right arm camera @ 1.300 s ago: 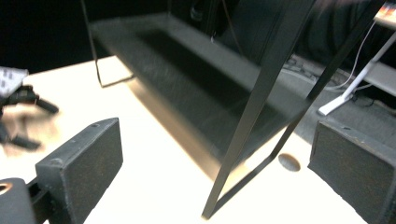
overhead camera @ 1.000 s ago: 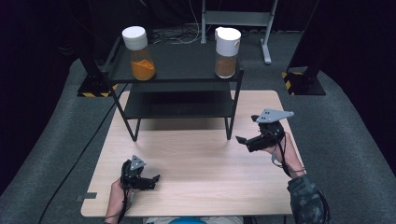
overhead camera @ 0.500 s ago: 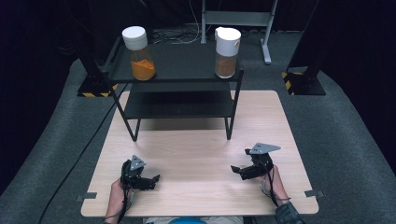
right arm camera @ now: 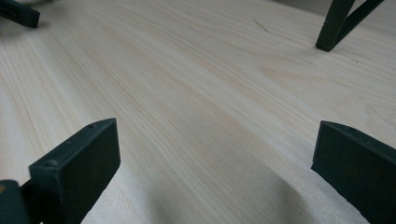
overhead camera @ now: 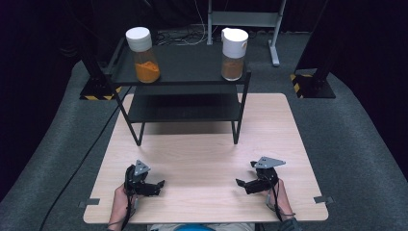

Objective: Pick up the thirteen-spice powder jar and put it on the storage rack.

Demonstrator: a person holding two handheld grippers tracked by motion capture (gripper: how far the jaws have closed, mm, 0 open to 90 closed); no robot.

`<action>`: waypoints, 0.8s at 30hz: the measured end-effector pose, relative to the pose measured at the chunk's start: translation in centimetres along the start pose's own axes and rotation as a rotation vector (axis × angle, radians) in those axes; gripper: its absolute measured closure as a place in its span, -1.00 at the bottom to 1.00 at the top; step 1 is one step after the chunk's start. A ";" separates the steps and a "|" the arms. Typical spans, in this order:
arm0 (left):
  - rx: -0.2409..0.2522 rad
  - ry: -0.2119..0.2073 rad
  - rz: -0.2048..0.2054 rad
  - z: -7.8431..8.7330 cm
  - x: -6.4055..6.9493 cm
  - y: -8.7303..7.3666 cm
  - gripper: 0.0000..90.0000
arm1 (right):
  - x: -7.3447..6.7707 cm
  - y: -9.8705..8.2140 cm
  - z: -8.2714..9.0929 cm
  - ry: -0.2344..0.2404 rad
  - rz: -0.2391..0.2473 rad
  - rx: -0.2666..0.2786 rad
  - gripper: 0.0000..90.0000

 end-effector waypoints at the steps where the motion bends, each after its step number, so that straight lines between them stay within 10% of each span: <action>1: 0.000 0.000 0.000 0.0 0.0 0.0 -0.95 | 0.0 -0.1 0.1 -0.005 -0.002 0.007 -1.00; 24: 0.001 -0.003 -0.001 0.0 0.0 0.0 -0.95 | -0.8 -0.2 0.3 -0.059 0.021 0.018 -1.00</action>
Point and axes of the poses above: each handheld gripper's, and its own axes: z roughly backward along the jaws, y roughly out of its top, x roughly to its right, the point moved 9 cm from there along -z, roughly forward along the jaws, and after that the axes turned 8 degrees about z, right-handed, at the moved point
